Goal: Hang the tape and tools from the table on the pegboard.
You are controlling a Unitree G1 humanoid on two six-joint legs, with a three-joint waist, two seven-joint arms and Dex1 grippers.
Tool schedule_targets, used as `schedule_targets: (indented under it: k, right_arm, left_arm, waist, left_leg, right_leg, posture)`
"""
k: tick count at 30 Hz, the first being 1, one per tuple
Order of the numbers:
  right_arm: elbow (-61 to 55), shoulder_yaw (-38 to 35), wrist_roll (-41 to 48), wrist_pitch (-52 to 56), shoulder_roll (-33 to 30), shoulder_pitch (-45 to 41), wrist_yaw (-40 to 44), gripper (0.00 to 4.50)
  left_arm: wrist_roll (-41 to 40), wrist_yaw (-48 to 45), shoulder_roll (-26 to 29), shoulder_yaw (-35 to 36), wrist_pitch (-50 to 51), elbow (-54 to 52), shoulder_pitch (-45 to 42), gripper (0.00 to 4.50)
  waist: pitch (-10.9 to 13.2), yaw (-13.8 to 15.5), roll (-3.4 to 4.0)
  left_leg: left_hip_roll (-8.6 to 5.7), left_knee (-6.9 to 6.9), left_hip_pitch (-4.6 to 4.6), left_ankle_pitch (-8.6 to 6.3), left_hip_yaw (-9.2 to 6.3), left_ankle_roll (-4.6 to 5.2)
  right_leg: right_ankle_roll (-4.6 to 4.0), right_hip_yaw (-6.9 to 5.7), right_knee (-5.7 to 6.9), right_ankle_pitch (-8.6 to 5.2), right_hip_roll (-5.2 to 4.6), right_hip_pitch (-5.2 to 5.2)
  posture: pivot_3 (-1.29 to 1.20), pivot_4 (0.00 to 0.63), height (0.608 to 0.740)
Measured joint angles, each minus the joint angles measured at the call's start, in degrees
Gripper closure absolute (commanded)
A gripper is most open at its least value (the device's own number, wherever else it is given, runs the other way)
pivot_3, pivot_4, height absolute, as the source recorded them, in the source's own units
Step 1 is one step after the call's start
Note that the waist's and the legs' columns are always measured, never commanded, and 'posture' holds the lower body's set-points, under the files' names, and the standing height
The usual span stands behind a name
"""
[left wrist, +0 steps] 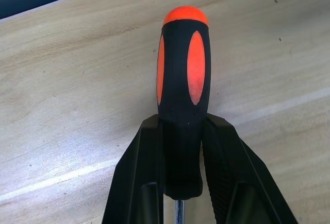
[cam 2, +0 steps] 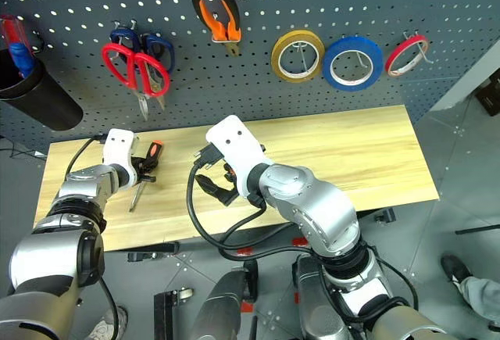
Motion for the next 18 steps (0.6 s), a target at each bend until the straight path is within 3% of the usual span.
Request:
schedule_targets:
  k: [4, 8, 14, 18]
  right_arm:
    - [-0.5, 1.1, 2.6, -2.7, -3.0, 0.1, 4.8, 0.00]
    - [-0.6, 2.2, 3.1, -7.4, -5.9, 0.2, 7.6, 0.00]
    - [0.0, 4.7, 1.3, -17.3, -9.8, 0.1, 11.3, 0.00]
    - [0.1, 4.9, 1.4, -22.1, -10.0, 0.4, 13.4, 0.00]
  left_arm:
    - [-0.6, -1.8, 1.6, 0.3, -0.8, -4.4, 4.7, 3.78]
    - [-3.3, -3.6, 2.3, 2.1, -0.6, -16.7, 15.7, 3.78]
    - [-8.5, -0.2, 0.9, 9.4, 5.0, -51.0, 38.9, 3.78]
    - [-9.2, 5.7, -5.3, 13.2, 3.6, -74.8, 52.5, 3.78]
  waist:
    - [-0.3, -0.8, -0.18]
    - [-1.3, -1.5, -0.39]
    - [-4.1, -1.2, -0.55]
    - [-7.4, -1.0, -0.35]
  left_leg:
    - [0.00, -0.01, 0.00, 0.08, -0.01, -0.14]
    - [0.01, -0.07, -0.06, 0.17, 0.04, -0.28]
    - [0.03, -0.13, -0.19, 0.20, 0.07, -0.35]
    - [-0.01, -0.10, -0.12, 0.18, 0.11, -0.33]
  right_leg:
    - [0.00, -0.06, -0.01, 0.00, 0.00, -0.02]
    - [-0.01, -0.08, 0.00, 0.01, -0.01, -0.24]
    - [-0.03, -0.13, -0.04, 0.02, -0.01, -0.39]
    - [-0.03, -0.13, -0.13, 0.02, -0.05, -0.20]
  posture:
    - [-0.29, 0.340, 0.740]
    - [-0.27, 0.253, 0.740]
    - [-0.26, 0.173, 0.740]
    - [-0.23, 0.127, 0.740]
